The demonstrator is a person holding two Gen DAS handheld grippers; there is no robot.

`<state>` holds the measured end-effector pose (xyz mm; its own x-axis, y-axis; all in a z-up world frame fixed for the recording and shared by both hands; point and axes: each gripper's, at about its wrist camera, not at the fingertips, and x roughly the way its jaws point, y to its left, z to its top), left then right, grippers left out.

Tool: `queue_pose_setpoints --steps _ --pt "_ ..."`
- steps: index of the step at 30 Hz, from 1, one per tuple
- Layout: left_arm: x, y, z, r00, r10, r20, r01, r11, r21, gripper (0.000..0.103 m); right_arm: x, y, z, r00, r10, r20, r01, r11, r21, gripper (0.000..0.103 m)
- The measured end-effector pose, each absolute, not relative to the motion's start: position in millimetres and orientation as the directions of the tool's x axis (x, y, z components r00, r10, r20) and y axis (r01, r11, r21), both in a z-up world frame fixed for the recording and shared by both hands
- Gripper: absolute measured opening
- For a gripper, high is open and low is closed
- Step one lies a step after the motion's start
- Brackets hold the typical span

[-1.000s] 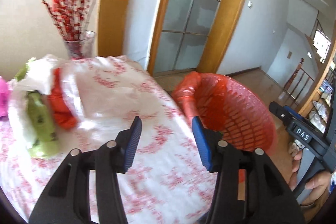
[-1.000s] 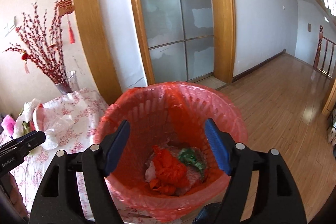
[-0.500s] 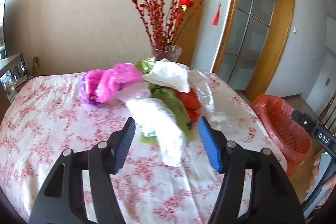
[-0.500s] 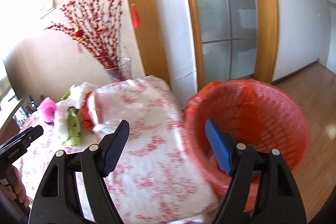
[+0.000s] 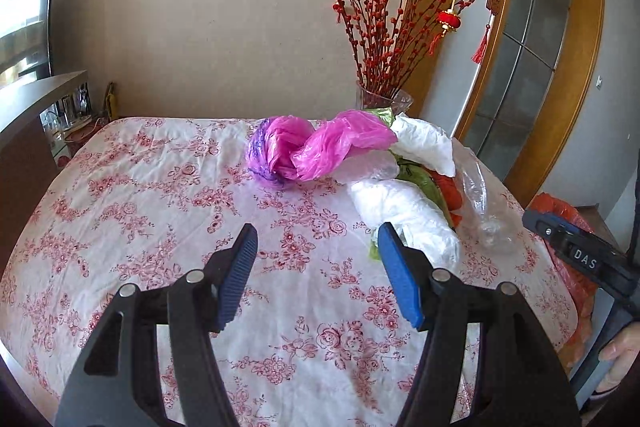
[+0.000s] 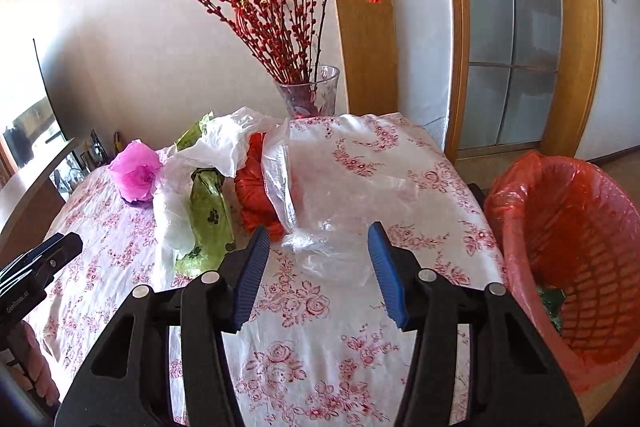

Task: Collect trash
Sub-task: 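Move both open tools back over the table toward the remaining bags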

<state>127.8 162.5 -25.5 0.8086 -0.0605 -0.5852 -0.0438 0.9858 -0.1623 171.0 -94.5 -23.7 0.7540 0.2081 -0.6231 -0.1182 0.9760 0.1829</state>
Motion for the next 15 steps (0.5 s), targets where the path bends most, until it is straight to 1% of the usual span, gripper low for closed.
queue_pose_setpoints --steps 5,8,11,13,14,15 --pt "128 164 -28 0.803 -0.068 -0.592 -0.041 0.985 -0.169 0.062 192 -78 -35 0.728 0.198 -0.657 -0.134 0.980 0.146 0.052" --pt "128 163 -28 0.801 -0.070 -0.594 -0.041 0.984 -0.172 0.062 201 -68 -40 0.717 0.180 -0.673 -0.144 0.983 0.110 0.052" --pt "128 162 -27 0.801 -0.074 -0.594 -0.037 0.984 -0.172 0.062 212 -59 -50 0.691 0.142 -0.709 -0.146 0.988 0.056 0.052" --pt "129 160 -27 0.801 -0.079 -0.594 -0.031 0.984 -0.174 0.062 215 -59 -58 0.671 0.122 -0.731 -0.142 0.989 0.034 0.045" --pt "129 159 -27 0.801 -0.081 -0.594 -0.029 0.984 -0.174 0.062 216 -61 -61 0.662 0.115 -0.741 -0.139 0.990 0.030 0.038" --pt "130 157 -27 0.800 -0.084 -0.594 -0.025 0.985 -0.174 0.062 215 -63 -63 0.657 0.117 -0.745 -0.138 0.990 0.035 0.032"
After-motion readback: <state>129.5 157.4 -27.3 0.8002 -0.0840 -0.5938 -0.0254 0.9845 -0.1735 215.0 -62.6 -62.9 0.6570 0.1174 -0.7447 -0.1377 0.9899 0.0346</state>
